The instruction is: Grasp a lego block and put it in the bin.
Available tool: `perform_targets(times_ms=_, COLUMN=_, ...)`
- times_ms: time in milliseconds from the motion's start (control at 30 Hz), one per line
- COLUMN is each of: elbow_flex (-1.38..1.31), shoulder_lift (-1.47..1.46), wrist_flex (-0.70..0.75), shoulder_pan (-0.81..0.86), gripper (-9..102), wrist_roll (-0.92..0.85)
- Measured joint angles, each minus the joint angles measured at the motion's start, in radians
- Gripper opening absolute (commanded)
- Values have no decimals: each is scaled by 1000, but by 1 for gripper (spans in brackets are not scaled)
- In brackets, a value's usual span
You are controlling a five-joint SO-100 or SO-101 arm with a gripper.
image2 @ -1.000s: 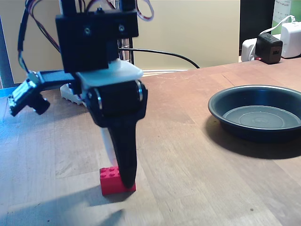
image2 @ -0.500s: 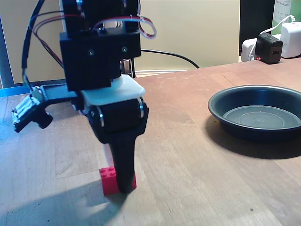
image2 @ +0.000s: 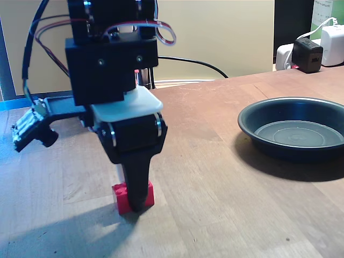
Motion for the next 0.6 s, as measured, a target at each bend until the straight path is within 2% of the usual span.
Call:
perform_targets(times_ms=400, elbow_flex=0, shoulder_lift=196, wrist_flex=225, shoulder_pan=-80, gripper=-1, wrist_roll=2)
perform_targets(times_ms=600, elbow_flex=55, shoulder_lift=287, wrist_flex=250, shoulder_pan=-167, gripper=-1, wrist_roll=54)
